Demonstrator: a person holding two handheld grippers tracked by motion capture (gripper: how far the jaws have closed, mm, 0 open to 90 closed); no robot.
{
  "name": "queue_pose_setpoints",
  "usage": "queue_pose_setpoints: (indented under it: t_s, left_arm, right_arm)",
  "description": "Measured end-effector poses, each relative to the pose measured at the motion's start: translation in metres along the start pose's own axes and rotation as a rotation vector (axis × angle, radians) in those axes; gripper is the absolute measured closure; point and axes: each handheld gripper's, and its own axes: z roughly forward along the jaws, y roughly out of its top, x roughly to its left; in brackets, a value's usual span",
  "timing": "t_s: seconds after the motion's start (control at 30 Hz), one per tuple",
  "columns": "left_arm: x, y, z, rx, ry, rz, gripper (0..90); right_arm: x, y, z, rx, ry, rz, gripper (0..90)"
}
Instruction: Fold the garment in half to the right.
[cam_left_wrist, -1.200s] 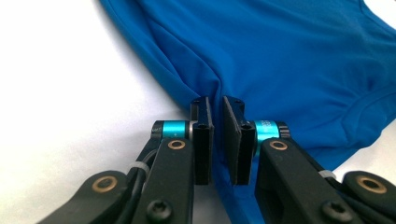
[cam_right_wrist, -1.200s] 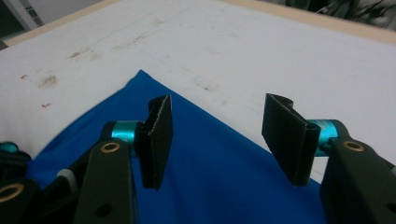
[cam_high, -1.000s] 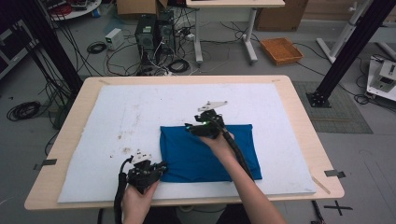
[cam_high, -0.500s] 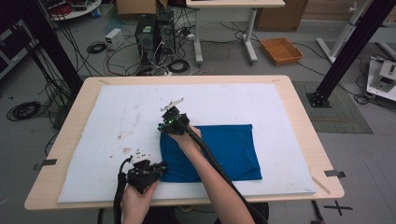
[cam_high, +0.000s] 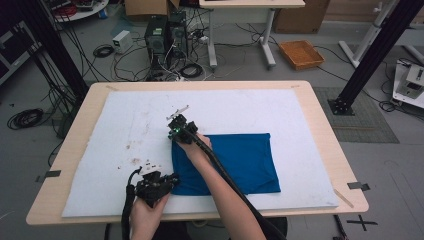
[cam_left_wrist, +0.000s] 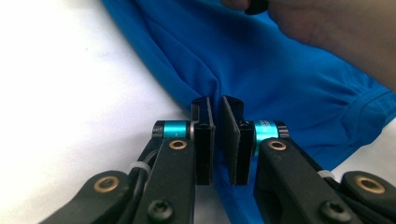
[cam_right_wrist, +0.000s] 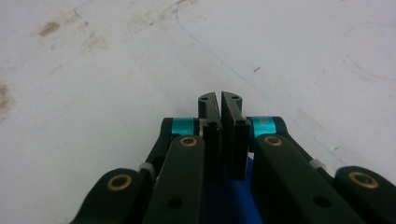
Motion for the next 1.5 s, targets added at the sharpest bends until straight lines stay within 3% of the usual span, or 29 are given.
queue_pose_setpoints:
  t_s: [0.2,0.4,0.63,0.8,1.03,1.3,1.5]
  left_arm:
    - [-0.004,0.003,-0.005,-0.012,-0.014,0.016,84.0]
    - [-0.018,0.015,-0.015,-0.052,-0.034,0.061,84.1]
    - [-0.048,0.032,-0.012,-0.07,-0.107,0.114,84.1]
    - [-0.072,0.043,0.007,-0.065,-0.185,0.125,84.1]
    - [-0.105,0.054,0.038,-0.042,-0.259,0.144,84.1]
    - [-0.14,0.064,0.076,-0.014,-0.318,0.162,84.2]
    - [-0.165,0.064,0.105,0.018,-0.346,0.154,84.2]
  right_arm:
    - [-0.006,0.005,-0.021,-0.077,0.06,0.027,87.5]
    - [-0.026,0.004,-0.053,-0.163,0.139,0.084,87.4]
    - [-0.049,-0.006,-0.09,-0.196,0.135,0.043,87.5]
    - [-0.071,-0.018,-0.114,-0.216,0.125,0.052,87.4]
    - [-0.103,-0.045,-0.142,-0.22,0.101,0.067,87.4]
    - [-0.139,-0.078,-0.167,-0.207,0.051,0.103,87.4]
    - [-0.162,-0.101,-0.178,-0.161,0.013,0.108,87.4]
